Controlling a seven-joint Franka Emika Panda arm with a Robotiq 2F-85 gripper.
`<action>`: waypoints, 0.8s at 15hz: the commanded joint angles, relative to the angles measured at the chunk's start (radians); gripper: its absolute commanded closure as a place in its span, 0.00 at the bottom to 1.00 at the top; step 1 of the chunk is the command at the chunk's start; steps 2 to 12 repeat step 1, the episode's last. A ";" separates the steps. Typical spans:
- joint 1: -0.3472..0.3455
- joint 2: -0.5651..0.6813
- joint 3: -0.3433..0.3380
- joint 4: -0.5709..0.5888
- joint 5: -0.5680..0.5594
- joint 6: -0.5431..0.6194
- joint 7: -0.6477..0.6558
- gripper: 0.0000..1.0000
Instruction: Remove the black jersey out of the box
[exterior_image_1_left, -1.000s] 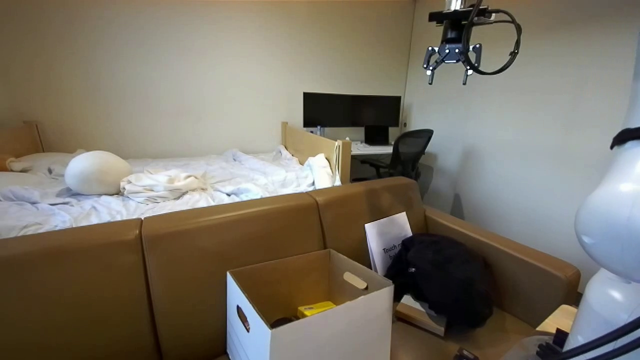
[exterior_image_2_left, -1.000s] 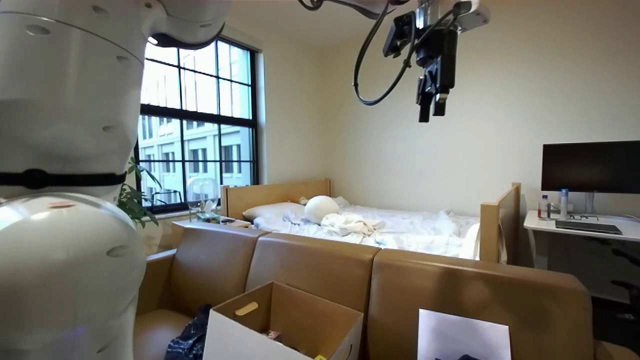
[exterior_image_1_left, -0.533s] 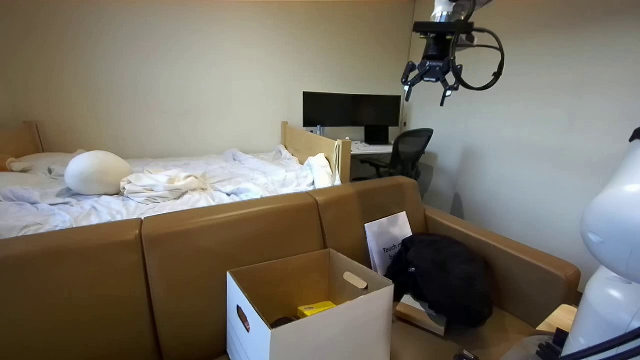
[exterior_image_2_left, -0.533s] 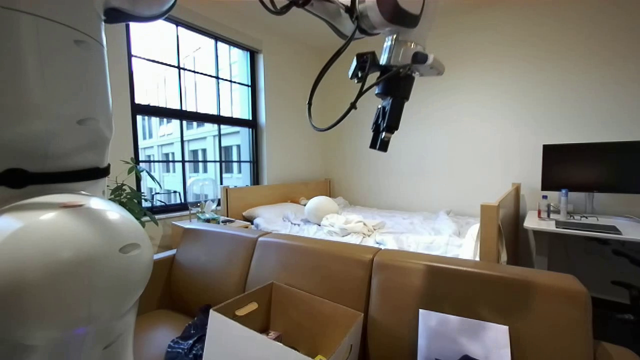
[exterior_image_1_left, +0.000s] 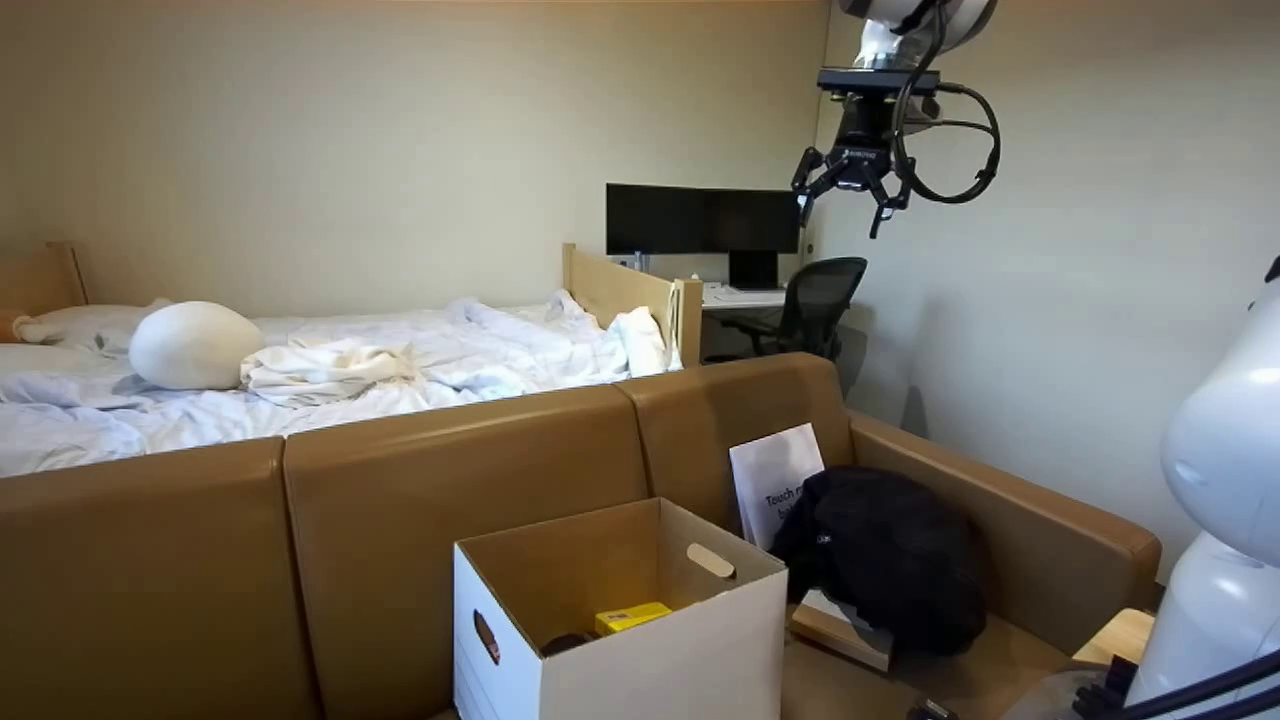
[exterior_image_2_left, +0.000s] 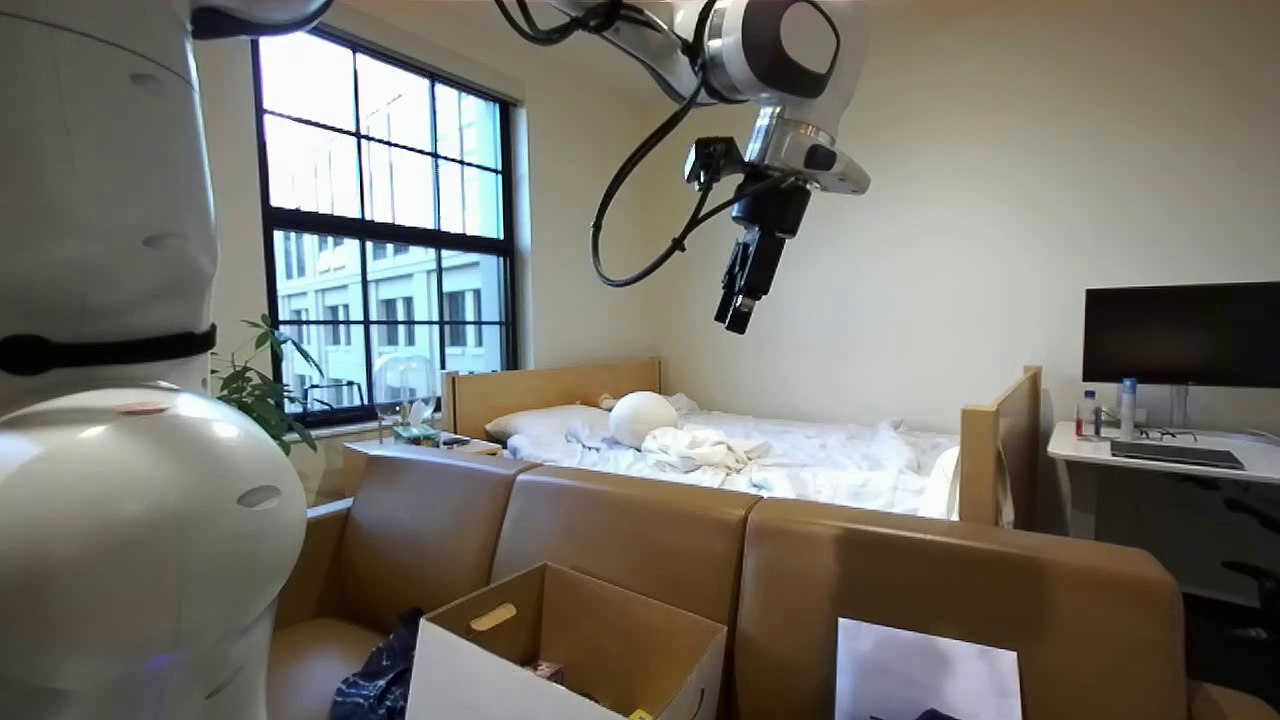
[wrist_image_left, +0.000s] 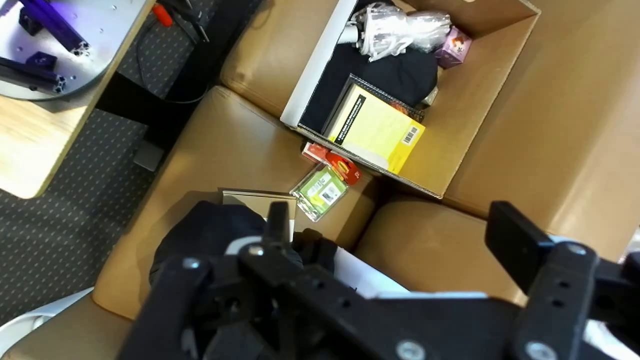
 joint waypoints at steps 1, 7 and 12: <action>-0.030 0.002 0.028 0.005 0.002 -0.005 -0.002 0.00; -0.030 0.002 0.028 0.005 0.002 -0.005 -0.002 0.00; -0.030 0.002 0.028 0.005 0.002 -0.005 -0.002 0.00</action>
